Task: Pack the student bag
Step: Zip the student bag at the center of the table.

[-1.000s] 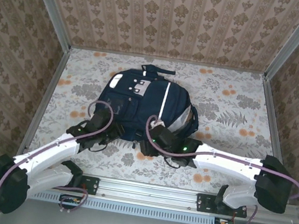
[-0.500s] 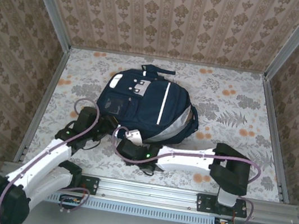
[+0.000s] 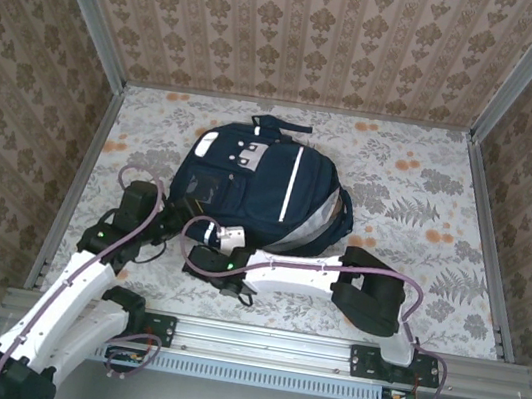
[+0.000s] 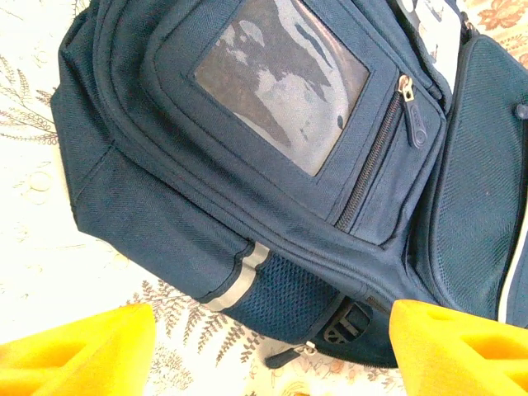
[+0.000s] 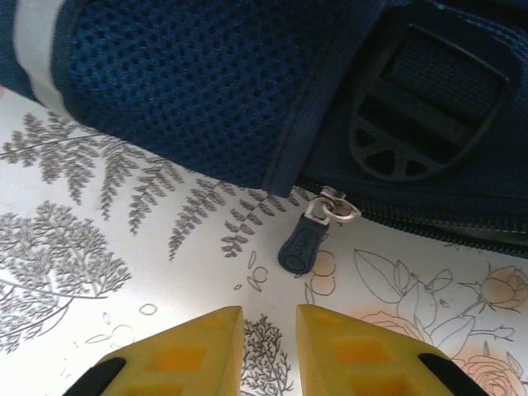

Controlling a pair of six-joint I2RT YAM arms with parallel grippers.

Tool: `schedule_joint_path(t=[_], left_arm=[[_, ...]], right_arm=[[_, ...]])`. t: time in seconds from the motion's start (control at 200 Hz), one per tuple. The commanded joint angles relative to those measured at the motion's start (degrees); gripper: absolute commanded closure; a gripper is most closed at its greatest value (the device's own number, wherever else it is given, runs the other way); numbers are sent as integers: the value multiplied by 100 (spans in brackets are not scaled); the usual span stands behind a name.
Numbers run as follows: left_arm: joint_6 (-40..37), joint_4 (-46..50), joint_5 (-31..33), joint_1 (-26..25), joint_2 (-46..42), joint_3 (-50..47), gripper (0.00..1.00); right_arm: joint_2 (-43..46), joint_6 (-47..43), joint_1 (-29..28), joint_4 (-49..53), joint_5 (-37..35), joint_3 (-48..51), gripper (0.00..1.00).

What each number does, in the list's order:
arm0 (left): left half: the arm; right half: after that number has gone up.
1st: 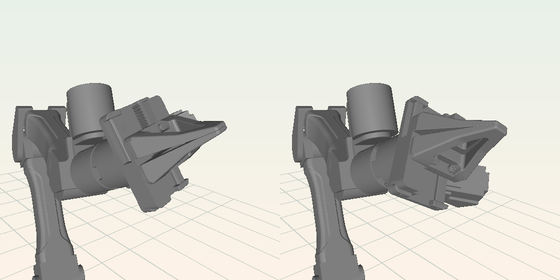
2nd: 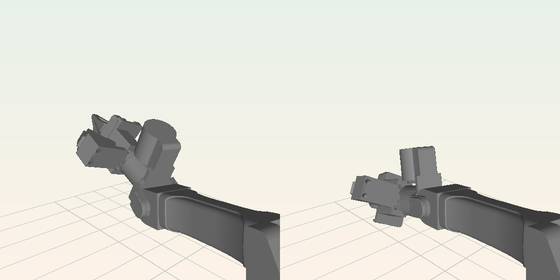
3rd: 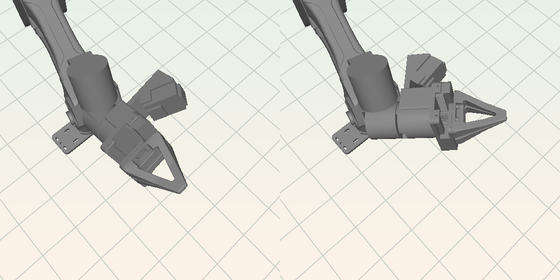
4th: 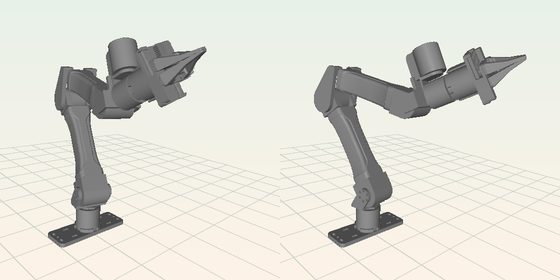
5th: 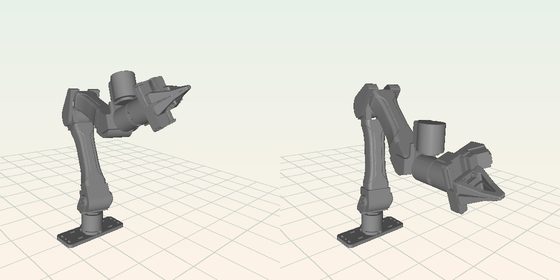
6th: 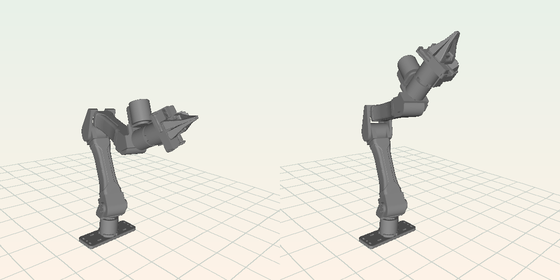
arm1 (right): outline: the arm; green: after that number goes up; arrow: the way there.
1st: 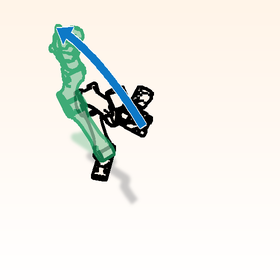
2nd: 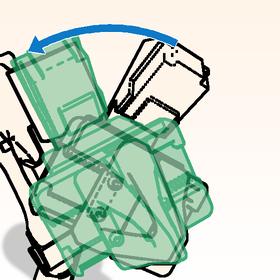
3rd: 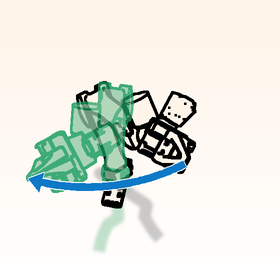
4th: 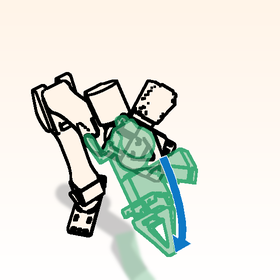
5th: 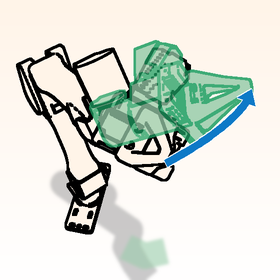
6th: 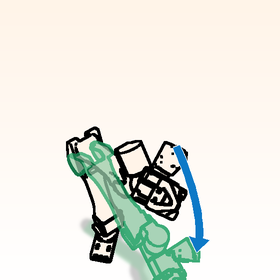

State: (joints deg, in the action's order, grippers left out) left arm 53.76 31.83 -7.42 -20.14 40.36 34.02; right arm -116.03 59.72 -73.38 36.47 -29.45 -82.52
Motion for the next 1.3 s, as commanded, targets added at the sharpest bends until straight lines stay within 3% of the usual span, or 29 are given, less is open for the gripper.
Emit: schedule_joint_path(t=[0.0, 0.36, 0.515, 0.6, 0.89, 1.105, 1.18, 1.295], left_arm=[[-316, 371, 141, 35, -116, 291, 24], [-313, 389, 140, 20, -166, 297, 24], [-313, 378, 158, 20, -177, 289, 24], [-309, 430, 195, 19, -186, 319, 24], [-401, 1029, 799, 1, -204, 748, 19], [-392, 1018, 821, -15, -169, 782, 19], [-381, 986, 804, -11, -169, 753, 19], [-370, 926, 765, -9, -160, 723, 19]], right_arm=[[-92, 298, -5, 603, -307, -138, 76], [-271, 197, 66, 474, -166, -342, 76], [-446, 288, 66, 739, -175, -591, 61], [-583, 390, 94, 950, -169, -753, 61], [-836, 461, 243, 879, -174, -883, 69], [-993, 432, 324, 891, -193, -944, 74], [-1021, 449, 325, 975, -208, -950, 83], [-958, 510, 334, 1047, -266, -870, 84]])
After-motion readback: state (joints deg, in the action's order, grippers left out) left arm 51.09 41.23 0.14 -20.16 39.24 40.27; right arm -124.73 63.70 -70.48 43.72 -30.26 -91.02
